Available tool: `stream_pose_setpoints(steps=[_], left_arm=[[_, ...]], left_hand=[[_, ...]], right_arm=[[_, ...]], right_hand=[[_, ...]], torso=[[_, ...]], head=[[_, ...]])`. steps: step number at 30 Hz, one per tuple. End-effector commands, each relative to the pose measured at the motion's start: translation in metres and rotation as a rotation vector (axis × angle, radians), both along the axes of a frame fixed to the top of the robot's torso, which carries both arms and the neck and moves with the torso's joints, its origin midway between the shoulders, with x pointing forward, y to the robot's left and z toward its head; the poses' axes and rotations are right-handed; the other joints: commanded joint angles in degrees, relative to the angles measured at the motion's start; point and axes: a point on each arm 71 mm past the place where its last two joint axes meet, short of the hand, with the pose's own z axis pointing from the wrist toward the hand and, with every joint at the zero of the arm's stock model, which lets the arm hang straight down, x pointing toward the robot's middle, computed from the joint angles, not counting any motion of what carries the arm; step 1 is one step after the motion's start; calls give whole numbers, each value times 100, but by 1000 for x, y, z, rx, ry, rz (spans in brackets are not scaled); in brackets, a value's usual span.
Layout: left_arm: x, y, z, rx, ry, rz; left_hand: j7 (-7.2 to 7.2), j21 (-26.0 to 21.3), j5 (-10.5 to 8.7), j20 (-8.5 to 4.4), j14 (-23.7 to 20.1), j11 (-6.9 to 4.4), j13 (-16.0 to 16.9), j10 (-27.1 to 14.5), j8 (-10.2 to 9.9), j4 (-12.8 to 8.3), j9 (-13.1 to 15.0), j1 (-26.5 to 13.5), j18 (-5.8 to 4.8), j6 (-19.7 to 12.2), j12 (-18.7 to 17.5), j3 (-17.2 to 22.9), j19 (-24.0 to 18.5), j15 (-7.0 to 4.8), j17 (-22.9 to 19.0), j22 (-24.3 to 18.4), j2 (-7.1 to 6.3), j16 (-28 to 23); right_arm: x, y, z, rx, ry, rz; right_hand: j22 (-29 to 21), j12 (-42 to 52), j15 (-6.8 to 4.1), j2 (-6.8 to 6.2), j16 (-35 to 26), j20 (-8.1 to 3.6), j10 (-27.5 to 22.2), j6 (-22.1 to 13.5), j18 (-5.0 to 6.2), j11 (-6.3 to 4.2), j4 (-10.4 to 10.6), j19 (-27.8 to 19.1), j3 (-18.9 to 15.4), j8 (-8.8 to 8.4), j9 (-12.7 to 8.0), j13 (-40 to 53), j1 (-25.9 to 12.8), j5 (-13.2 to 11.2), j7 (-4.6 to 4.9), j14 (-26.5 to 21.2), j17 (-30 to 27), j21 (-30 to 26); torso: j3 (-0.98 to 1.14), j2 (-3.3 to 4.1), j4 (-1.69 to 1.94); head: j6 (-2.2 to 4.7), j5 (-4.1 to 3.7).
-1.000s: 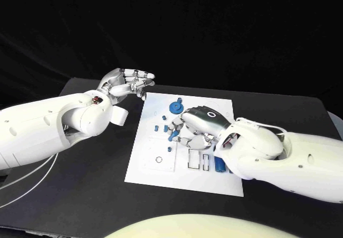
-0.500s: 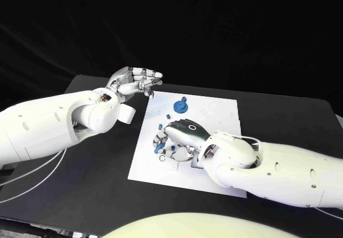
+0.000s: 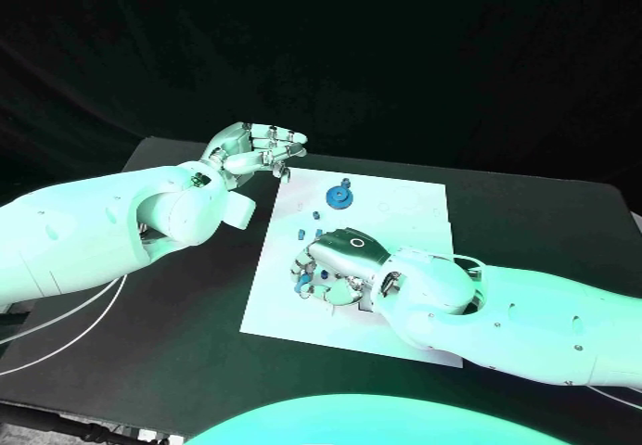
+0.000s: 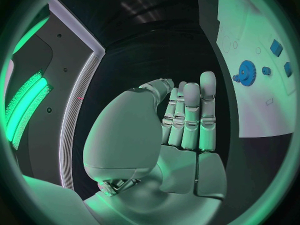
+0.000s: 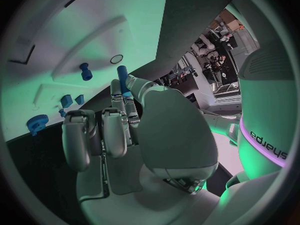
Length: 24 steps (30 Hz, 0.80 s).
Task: Assemble the parts on the task board
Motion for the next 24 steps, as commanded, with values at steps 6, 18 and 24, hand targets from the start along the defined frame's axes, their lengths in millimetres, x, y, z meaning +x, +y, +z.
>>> stream_pose_setpoints(steps=[6, 18, 24], left_arm=[[-1, -2, 0, -11, 3, -17], [-1, -1, 0, -10, 3, -15], [-1, -1, 0, -10, 3, -15]], left_hand=[[24, -32, 26, -27, -47, -8, 5, -34, 31, -1, -6, 28, 39, -15, 24, 18, -5, 4, -7, -9, 10, -33], [24, -32, 26, -27, -47, -8, 5, -34, 31, -1, -6, 28, 39, -15, 24, 18, -5, 4, -7, -9, 10, -33], [24, -32, 26, -27, -47, -8, 5, -34, 31, -1, -6, 28, 39, -15, 24, 18, -5, 4, -7, -9, 10, -33]], right_arm=[[-1, -2, -6, -79, -3, 18], [2, -5, -8, -109, -19, 3], [1, -1, -8, -115, -24, 7]], right_hand=[[1328, -25, -32, -19, 36, -40, 156, 13, -111, -168, -43, 412, -4, 19, 208, 6, 18, 26, 23, 214, 1, -7], [1334, -26, -32, -19, 39, -40, 157, 13, -114, -169, -46, 418, -3, 21, 210, 7, 17, 26, 22, 216, 9, 8], [1334, -26, -32, -19, 39, -40, 157, 13, -114, -169, -46, 418, -3, 21, 210, 7, 17, 26, 22, 216, 9, 8]], torso=[[-4, -5, 4], [-3, -3, 5], [-5, -5, 5]], head=[[-22, 6], [-15, -3], [-14, -9]])
